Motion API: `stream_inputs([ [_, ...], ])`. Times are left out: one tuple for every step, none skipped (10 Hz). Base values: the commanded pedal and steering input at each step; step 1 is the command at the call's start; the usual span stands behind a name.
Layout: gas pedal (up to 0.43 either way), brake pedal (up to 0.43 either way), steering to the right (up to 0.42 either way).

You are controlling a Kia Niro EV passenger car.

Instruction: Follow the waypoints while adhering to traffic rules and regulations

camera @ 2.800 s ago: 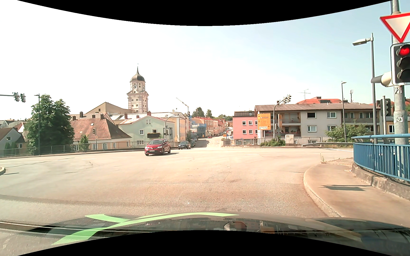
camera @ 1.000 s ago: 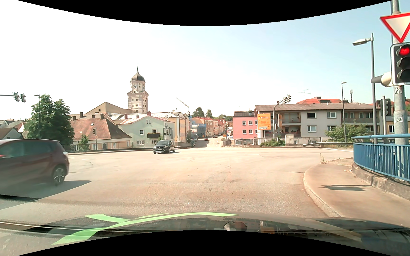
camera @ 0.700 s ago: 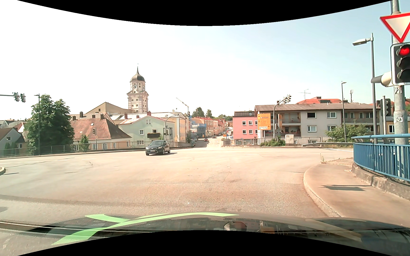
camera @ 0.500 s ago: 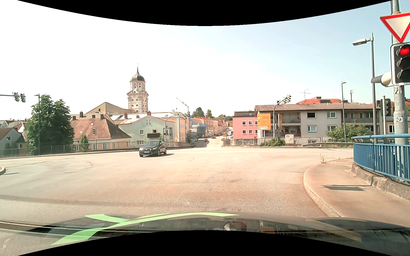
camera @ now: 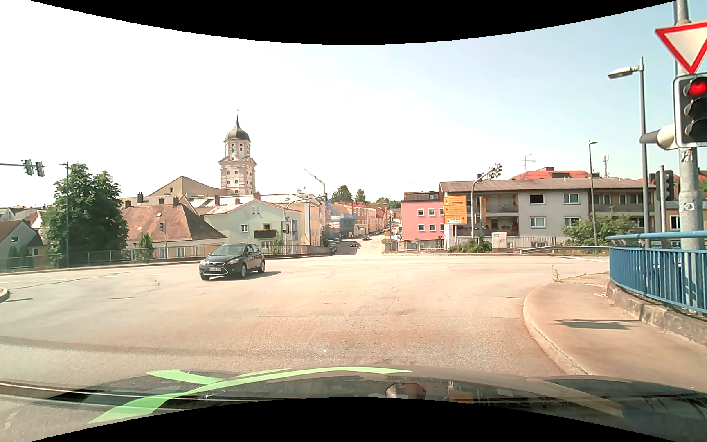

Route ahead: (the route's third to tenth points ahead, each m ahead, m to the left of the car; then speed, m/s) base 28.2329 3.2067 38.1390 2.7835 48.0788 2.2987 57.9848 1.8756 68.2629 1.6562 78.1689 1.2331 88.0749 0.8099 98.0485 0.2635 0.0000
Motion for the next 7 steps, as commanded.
stream_inputs([
  [0.0, 0.287, -0.008],
  [0.0, 0.287, -0.008],
  [0.0, 0.287, -0.008],
  [0.0, 0.287, -0.008],
  [0.0, 0.287, -0.008],
  [0.0, 0.287, -0.008],
  [0.0, 0.287, -0.008],
])
